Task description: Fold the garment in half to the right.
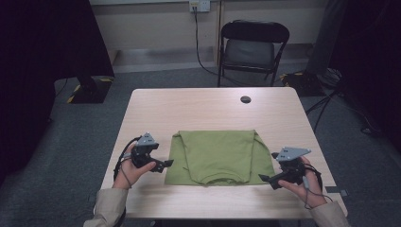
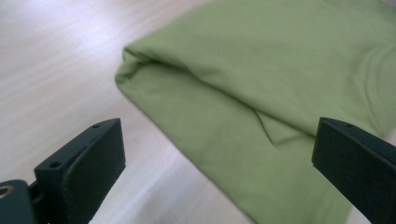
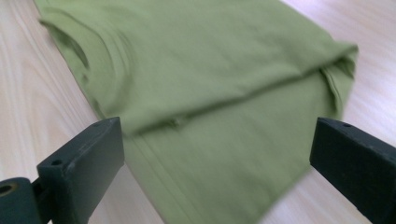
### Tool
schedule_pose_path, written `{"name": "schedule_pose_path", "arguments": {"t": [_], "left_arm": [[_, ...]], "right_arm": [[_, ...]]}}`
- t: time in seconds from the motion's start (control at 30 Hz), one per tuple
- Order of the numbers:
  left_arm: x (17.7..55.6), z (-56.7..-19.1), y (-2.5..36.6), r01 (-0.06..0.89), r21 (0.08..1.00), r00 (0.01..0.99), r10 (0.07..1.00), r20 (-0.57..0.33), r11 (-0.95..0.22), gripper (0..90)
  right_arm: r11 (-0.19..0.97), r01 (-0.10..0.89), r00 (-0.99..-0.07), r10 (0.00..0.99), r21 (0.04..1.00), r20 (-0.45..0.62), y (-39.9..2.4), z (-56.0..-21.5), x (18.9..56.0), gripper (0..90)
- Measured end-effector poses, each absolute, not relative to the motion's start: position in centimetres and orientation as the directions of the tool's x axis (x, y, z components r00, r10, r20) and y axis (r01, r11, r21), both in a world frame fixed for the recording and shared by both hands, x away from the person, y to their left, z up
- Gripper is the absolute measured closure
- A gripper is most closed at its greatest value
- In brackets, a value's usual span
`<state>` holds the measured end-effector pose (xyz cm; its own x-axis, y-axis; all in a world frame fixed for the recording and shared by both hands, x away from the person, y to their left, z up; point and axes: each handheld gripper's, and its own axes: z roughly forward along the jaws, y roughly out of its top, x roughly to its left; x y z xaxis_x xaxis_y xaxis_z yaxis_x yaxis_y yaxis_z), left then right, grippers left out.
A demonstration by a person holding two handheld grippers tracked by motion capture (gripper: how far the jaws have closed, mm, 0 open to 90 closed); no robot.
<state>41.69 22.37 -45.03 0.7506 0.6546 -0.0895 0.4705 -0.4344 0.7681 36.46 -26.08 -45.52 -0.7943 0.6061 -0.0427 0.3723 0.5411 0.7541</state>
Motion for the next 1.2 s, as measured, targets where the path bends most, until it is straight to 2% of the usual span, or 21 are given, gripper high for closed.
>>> {"name": "schedule_pose_path", "arguments": {"t": [0.27, 0.67, 0.93, 1.2], "left_arm": [[44.4, -44.0, 21.5, 0.496, 0.763, 0.708, 0.702, -0.079, -0.415, 4.1], [47.3, -44.6, 20.4, 0.506, 0.745, 0.69, 0.722, -0.049, -0.434, 4.7], [48.9, -44.9, 19.8, 0.518, 0.749, 0.658, 0.752, -0.04, -0.414, 5.7], [50.0, -45.4, 19.3, 0.528, 0.733, 0.635, 0.773, -0.005, -0.429, 8.2]], "right_arm": [[0.564, 0.313, -0.843, 0.536, 0.765, -0.05, -21.0, -44.5, 36.7, 3.8], [0.649, 0.231, -0.908, 0.412, 0.725, -0.079, -13.2, -45.2, 37.2, 2.9], [0.631, 0.195, -0.927, 0.369, 0.751, -0.069, -9.2, -45.0, 37.6, 3.9], [0.602, 0.169, -0.945, 0.325, 0.781, -0.047, -4.8, -44.8, 37.9, 11.2]]}}
